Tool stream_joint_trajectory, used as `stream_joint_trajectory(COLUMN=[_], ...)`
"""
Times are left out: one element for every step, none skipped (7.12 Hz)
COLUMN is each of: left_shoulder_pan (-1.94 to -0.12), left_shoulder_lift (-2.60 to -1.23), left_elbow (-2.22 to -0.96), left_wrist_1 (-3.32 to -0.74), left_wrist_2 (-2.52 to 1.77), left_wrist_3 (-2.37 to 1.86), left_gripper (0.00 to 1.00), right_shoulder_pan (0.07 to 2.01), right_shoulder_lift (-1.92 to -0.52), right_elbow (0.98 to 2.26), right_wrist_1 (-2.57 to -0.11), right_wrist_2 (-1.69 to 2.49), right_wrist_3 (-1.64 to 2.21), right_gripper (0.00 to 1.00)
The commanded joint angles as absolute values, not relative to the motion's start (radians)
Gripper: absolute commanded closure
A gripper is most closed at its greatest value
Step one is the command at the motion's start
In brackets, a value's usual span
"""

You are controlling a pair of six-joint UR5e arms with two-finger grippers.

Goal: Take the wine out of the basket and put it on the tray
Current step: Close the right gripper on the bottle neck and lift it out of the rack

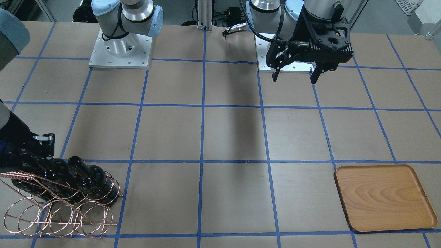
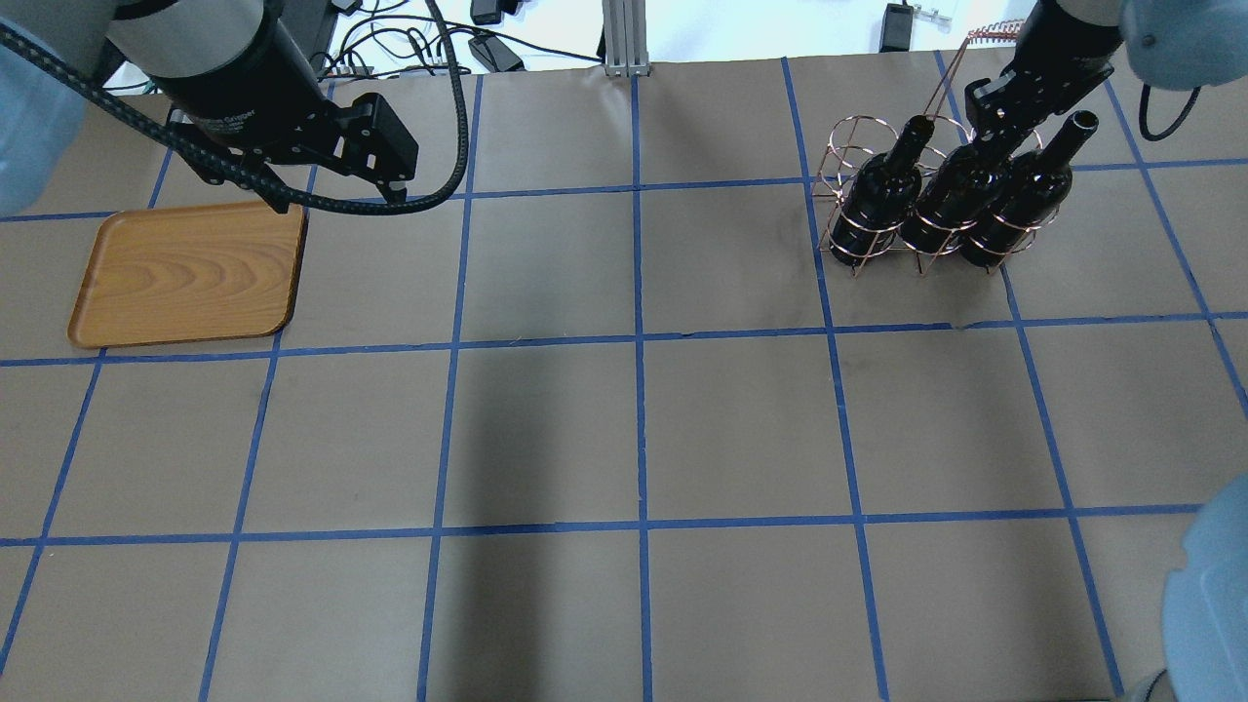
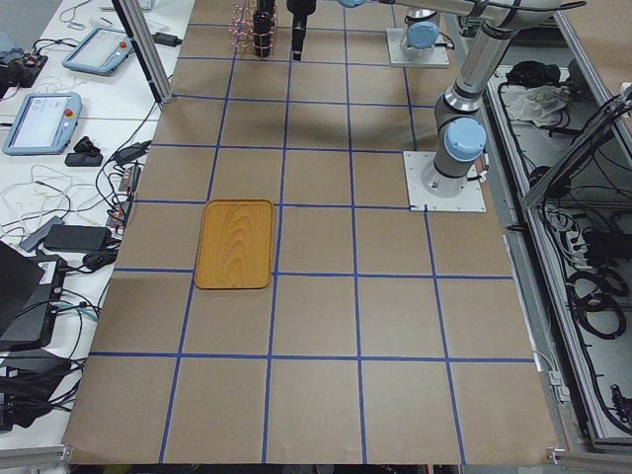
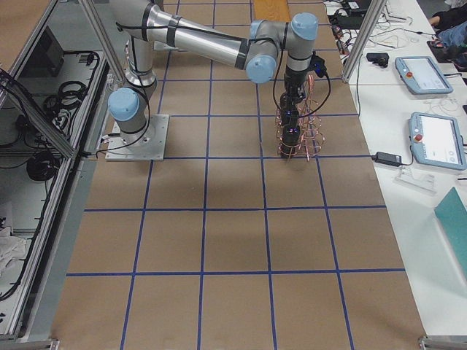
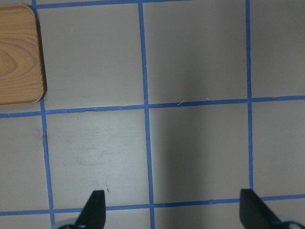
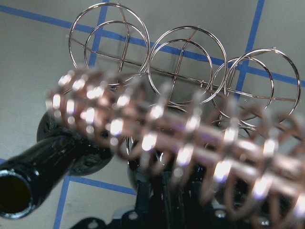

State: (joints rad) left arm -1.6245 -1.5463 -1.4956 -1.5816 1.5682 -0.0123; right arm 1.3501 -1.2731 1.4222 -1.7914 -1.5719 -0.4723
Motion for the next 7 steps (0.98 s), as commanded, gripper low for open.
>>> stream_joint_trajectory(left_shoulder_pan=[-1.624,-1.624,-1.624,-1.624,-1.624,-1.624,-1.624], left_shoulder_lift=[-1.546,-1.546,-1.546,-1.546,-1.546,-1.546,-1.546], left_elbow=[-1.496,-1.496,-1.496,-1.496,-1.496,-1.496,-1.496], left_wrist_1=[-1.582,-1.582,-1.582,-1.582,-1.582,-1.582,-1.582], left_wrist_2=[1.569,1.568,1.568,1.569,1.568,1.568,1.568], left_wrist_3=[-0.012,-0.012,-0.012,-0.012,-0.012,-0.012,-0.012], left_gripper=[0.0,0.0,0.0,0.0,0.0,0.0,0.0], right_shoulder_pan=[1.351,1.351,1.353,1.364,1.386,1.414,1.461], right_shoulder_lift=[-1.353,-1.394,-1.441,-1.481,-1.505,-1.508,-1.505], right_elbow=[1.364,1.358,1.359,1.359,1.358,1.358,1.358], right_wrist_1=[-1.641,-1.575,-1.506,-1.459,-1.436,-1.43,-1.43], right_wrist_2=[-1.585,-1.585,-1.582,-1.582,-1.585,-1.586,-1.591], right_wrist_3=[-0.474,-0.474,-0.471,-0.465,-0.457,-0.425,-0.36], right_gripper=[1.0,1.0,1.0,1.0,1.0,1.0,1.0])
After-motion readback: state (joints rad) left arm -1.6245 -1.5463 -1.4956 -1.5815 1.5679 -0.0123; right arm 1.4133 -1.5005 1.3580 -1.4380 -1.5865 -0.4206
